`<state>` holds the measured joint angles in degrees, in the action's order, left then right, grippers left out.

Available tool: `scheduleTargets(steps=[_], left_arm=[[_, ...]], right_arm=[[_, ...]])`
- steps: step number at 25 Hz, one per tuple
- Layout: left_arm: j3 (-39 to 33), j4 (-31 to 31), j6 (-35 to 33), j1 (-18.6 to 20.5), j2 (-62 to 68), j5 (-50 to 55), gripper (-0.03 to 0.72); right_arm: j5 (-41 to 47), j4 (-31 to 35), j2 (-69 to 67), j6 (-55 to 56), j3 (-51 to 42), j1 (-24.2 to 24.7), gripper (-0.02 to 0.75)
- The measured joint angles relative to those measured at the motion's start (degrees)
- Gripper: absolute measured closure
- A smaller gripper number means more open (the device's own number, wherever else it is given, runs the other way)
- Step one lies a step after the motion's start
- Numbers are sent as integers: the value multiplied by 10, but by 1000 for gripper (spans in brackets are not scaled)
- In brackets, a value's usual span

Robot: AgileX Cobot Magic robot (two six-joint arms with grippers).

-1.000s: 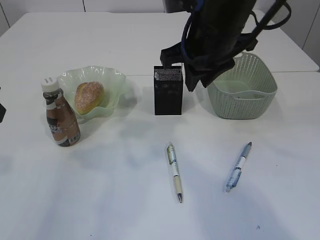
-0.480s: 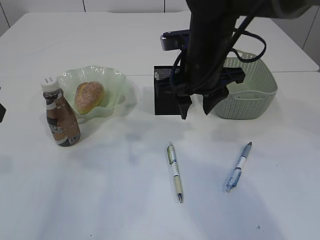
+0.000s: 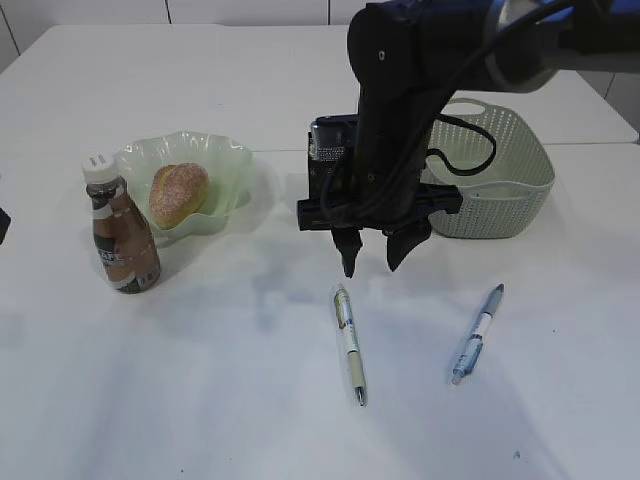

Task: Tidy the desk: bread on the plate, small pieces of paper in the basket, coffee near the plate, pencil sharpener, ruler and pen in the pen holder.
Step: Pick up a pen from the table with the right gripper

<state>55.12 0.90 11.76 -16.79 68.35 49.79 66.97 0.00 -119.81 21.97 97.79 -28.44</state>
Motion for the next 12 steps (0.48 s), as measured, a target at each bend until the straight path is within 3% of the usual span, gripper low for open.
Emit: scheduleTargets(steps=[12], left_arm=[[0,0,0,0,0,-1,449]], right_arm=[[-19,43,-22,-18,0,4,319]])
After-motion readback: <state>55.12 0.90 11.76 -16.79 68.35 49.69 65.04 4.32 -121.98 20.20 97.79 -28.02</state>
